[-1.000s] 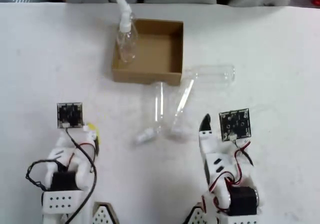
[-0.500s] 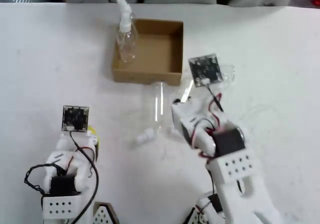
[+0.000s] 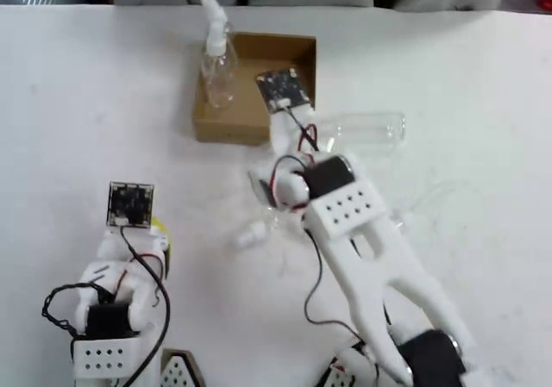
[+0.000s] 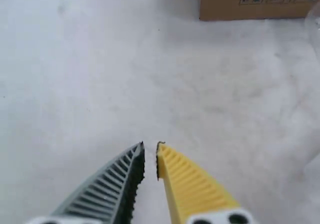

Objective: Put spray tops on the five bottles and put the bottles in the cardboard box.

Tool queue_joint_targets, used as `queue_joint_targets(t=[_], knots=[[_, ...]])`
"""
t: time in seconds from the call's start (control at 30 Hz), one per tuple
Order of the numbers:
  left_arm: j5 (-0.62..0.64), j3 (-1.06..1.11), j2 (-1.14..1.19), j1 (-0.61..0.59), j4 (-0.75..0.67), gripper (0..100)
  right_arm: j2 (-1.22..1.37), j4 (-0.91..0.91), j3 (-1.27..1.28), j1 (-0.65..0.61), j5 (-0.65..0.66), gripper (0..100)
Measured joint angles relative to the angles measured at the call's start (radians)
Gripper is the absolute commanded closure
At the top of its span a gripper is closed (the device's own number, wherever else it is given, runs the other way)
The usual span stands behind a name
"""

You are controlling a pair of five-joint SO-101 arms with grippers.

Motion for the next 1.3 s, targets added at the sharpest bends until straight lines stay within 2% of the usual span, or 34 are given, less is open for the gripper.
queue_joint_targets(t=[0.13, 0.57, 0.77, 0.97, 1.2, 1.3], knots=[[0.000, 0.000, 0.000, 0.000, 0.000, 94, 0.140, 0.000, -0.084, -0.008, -0.002, 79.8], [0.000, 0.000, 0.000, 0.000, 0.000, 94, 0.512, 0.000, -0.305, -0.006, -0.002, 79.3], [-0.003, 0.000, 0.000, 0.000, 0.000, 94, 0.591, 0.000, -0.356, -0.002, -0.002, 79.0], [-0.003, 0.000, 0.000, 0.000, 0.000, 94, 0.657, 0.000, -0.364, -0.003, 0.002, 68.4], [-0.003, 0.000, 0.000, 0.000, 0.000, 94, 0.704, 0.015, -0.364, -0.009, 0.002, 69.0], [-0.003, 0.000, 0.000, 0.000, 0.000, 94, 0.704, 0.017, -0.364, -0.020, 0.002, 77.2]])
